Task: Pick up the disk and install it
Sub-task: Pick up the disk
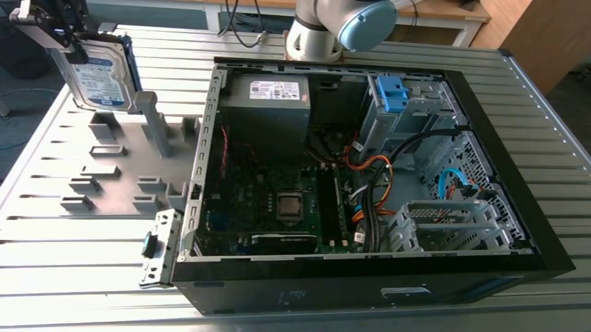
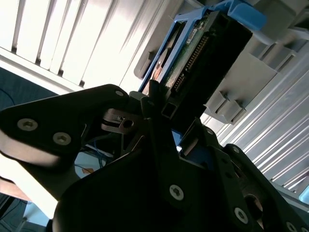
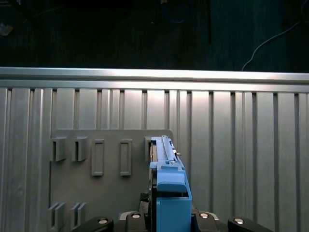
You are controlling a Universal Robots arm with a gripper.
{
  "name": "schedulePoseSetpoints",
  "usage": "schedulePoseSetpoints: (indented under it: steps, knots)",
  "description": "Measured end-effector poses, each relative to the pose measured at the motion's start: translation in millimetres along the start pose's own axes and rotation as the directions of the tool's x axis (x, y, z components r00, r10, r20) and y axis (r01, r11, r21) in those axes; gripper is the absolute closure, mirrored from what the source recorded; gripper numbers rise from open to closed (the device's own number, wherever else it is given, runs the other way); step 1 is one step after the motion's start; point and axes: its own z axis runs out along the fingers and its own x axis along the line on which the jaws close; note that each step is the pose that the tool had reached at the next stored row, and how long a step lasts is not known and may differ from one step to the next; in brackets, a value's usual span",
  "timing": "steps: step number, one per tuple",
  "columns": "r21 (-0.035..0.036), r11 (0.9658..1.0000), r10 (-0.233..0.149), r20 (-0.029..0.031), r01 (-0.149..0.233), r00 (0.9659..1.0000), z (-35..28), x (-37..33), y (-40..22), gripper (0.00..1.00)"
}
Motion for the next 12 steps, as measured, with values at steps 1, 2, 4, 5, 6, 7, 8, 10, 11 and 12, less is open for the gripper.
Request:
schedulePoseSetpoints:
  steps: [1,2,4,5,6,7,8,10,11,12]
  knots:
    - [0.0001,1.0,0.0,0.0001,0.0,1.0,-1.0,0.0,0.0,0.63]
    - [0.0001,1.0,0.0,0.0001,0.0,1.0,-1.9,-0.1,0.0,0.63]
    - [0.0,1.0,0.0,0.0,0.0,1.0,-3.5,-0.1,0.1,0.63]
    - [0.0001,1.0,0.0,0.0,0.0,1.0,-4.3,-0.1,0.1,0.63]
    - [0.0,1.0,0.0,0.0,0.0,1.0,-5.1,-0.2,0.1,0.63]
    - [0.0,1.0,0.0,0.0,0.0,1.0,-7.7,-0.3,0.2,0.63]
    - [0.0,1.0,0.0,0.0,0.0,1.0,-8.5,-0.3,0.2,0.63]
    - [0.0,1.0,0.0,0.0,0.0,1.0,-10.2,-0.4,0.2,0.63]
    - [0.0,1.0,0.0,0.0,0.0,1.0,-11.1,-0.4,0.3,0.63]
    - [0.0,1.0,0.0,0.0,0.0,1.0,-12.0,-0.4,0.3,0.63]
